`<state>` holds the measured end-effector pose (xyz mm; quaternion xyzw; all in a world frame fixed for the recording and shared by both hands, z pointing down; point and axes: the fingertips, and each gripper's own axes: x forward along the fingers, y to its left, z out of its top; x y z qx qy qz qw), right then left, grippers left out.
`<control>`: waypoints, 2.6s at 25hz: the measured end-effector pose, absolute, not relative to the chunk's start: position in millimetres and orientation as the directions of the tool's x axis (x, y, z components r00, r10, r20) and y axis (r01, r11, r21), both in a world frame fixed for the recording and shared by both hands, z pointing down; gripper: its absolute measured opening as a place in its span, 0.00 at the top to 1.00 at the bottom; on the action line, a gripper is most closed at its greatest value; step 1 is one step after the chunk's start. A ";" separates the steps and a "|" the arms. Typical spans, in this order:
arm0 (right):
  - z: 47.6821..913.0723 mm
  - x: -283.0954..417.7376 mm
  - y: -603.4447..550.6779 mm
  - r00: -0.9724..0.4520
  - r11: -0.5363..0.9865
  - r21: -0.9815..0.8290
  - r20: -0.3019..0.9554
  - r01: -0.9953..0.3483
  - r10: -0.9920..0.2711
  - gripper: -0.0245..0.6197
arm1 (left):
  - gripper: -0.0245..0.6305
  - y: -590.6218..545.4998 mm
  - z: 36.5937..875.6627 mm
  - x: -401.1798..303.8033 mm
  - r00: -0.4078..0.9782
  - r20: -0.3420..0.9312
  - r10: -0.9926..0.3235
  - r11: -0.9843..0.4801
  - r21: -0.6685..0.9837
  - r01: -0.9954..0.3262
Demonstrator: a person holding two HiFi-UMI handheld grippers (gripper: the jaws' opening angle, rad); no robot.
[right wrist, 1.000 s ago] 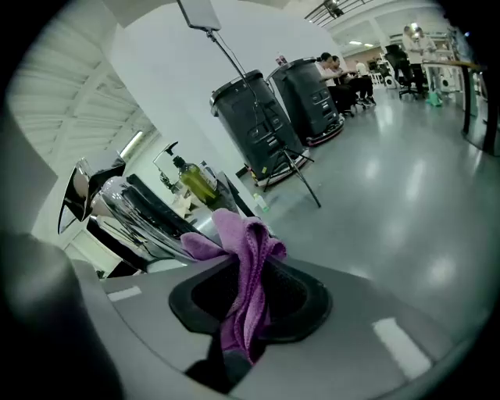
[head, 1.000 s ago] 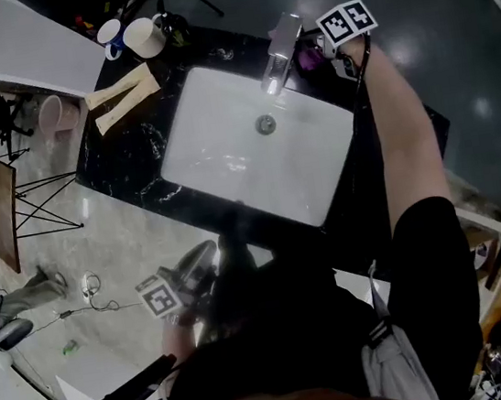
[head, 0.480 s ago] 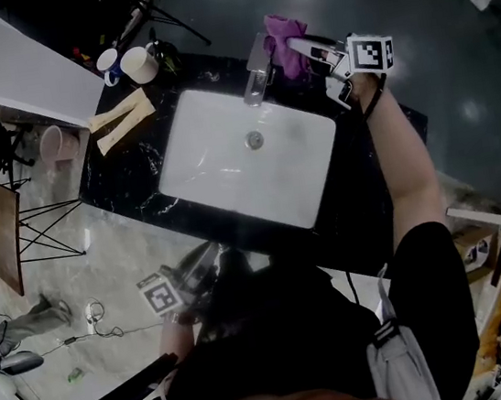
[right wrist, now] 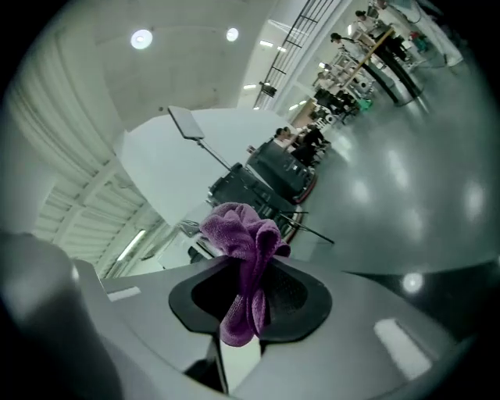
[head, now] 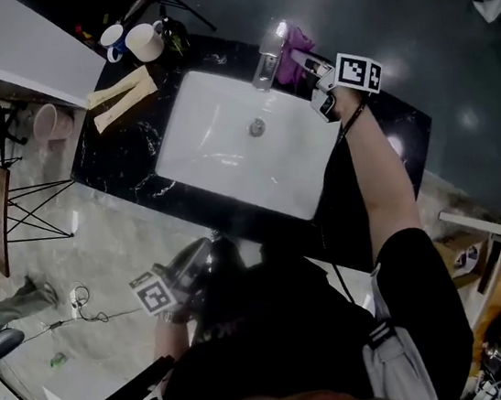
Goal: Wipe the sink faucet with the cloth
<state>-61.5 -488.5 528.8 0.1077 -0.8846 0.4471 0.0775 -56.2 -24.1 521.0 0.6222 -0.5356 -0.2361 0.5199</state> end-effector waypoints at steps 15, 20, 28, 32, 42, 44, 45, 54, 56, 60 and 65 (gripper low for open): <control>587.8 -61.7 -498.9 -0.838 0.409 -0.734 0.503 -0.542 -0.209 0.81 | 0.96 -22.2 518.5 -82.1 0.332 0.206 -0.921 0.060 0.914 -0.402; 526.2 -50.7 -468.9 -0.927 0.462 -0.806 0.286 -0.369 -0.242 0.81 | 0.96 -37.0 502.3 -105.7 0.417 0.176 -0.892 -0.025 0.901 -0.433; 446.9 -18.0 -372.4 -0.950 0.524 -0.801 0.171 -0.289 -0.262 0.81 | 0.96 -65.8 475.2 -115.1 0.562 0.093 -0.822 -0.185 0.890 -0.417; 414.5 -18.4 -283.8 -0.985 0.572 -0.810 0.046 -0.134 -0.165 0.81 | 0.88 -88.5 457.7 -114.9 0.621 0.045 -0.782 -0.274 0.871 -0.408; 440.9 -32.6 -99.6 -0.989 0.585 -0.798 0.100 -0.147 -0.113 0.81 | 0.63 -102.1 431.7 -64.3 0.798 0.027 -0.602 -0.468 0.798 -0.379; 446.4 -34.7 -81.6 -0.986 0.593 -0.788 0.118 -0.166 -0.119 0.81 | 0.60 -92.9 439.0 -53.3 0.832 0.044 -0.553 -0.486 0.794 -0.365; 449.1 -34.9 -74.4 -0.984 0.592 -0.786 0.124 -0.176 -0.128 0.81 | 0.59 -87.8 442.1 -48.5 0.847 0.051 -0.529 -0.490 0.797 -0.354; 459.9 -31.3 -29.9 -0.965 0.650 -0.714 0.186 -0.261 -0.183 0.80 | 0.62 -54.6 449.3 -27.8 0.928 0.020 -0.373 -0.506 0.833 -0.222; 459.5 -24.9 -24.8 -0.964 0.632 -0.729 0.179 -0.264 -0.197 0.80 | 0.70 -51.7 449.9 -22.9 0.925 0.034 -0.378 -0.512 0.825 -0.239; 454.1 -6.9 -18.5 -0.964 0.626 -0.735 0.165 -0.261 -0.207 0.72 | 0.78 -53.6 444.8 -15.5 0.892 0.040 -0.451 -0.514 0.805 -0.296; 441.7 44.7 -19.8 -0.953 0.602 -0.749 0.139 -0.279 -0.269 0.80 | 0.79 -71.8 428.1 -31.0 0.799 0.022 -0.601 -0.458 0.810 -0.367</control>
